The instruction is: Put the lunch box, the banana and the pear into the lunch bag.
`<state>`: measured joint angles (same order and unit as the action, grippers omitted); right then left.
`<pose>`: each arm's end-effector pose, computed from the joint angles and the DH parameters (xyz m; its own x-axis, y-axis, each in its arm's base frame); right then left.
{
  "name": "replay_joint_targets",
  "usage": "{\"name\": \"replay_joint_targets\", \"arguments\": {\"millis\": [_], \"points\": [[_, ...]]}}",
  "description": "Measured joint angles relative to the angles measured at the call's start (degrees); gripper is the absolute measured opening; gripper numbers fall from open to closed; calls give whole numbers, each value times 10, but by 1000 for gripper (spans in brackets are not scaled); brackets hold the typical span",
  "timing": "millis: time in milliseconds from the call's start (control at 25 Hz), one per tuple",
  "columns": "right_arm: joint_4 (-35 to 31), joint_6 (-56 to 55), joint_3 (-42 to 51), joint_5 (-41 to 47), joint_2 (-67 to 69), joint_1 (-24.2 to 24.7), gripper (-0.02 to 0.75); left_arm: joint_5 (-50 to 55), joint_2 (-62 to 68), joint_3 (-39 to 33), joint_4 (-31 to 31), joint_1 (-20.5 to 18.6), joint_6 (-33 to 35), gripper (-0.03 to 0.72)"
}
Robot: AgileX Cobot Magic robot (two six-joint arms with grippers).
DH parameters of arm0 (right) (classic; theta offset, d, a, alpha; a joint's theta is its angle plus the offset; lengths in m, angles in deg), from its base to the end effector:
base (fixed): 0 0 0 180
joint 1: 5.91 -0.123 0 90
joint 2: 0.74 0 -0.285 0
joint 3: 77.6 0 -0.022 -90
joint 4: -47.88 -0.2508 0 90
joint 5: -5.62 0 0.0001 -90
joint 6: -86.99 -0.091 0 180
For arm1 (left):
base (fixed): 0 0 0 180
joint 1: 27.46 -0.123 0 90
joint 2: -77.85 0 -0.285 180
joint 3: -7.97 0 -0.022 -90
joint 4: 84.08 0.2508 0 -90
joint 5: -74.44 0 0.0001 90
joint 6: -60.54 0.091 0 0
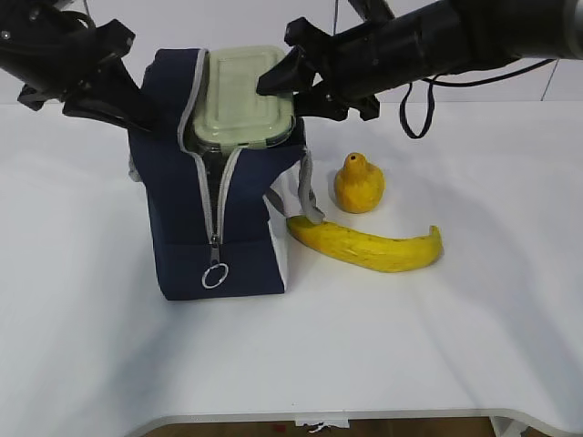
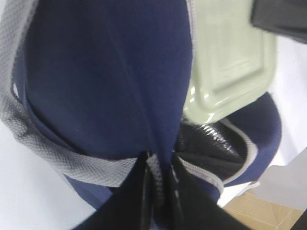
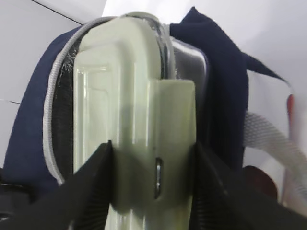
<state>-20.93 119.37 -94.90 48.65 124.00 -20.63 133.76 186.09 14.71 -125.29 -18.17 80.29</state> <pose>0.4349 0.1742 0.2617 -0.8382 0.1748 -0.5165 -0.3203 0.6089 0.7257 0.3598 -0.1111 0.2983 -0.9077 0.0855 -0.4108 0.3172 0.7807 -0.5385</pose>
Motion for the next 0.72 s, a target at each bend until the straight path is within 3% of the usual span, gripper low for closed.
{"name": "replay_joint_targets", "arguments": {"millis": [320, 720], "points": [[-31, 0, 0, -9, 10, -37, 363, 5, 0, 0, -16, -2, 1, 15], [-48, 0, -18, -10, 88, -44, 362, 4, 0, 0, -38, -2, 7, 15]]}}
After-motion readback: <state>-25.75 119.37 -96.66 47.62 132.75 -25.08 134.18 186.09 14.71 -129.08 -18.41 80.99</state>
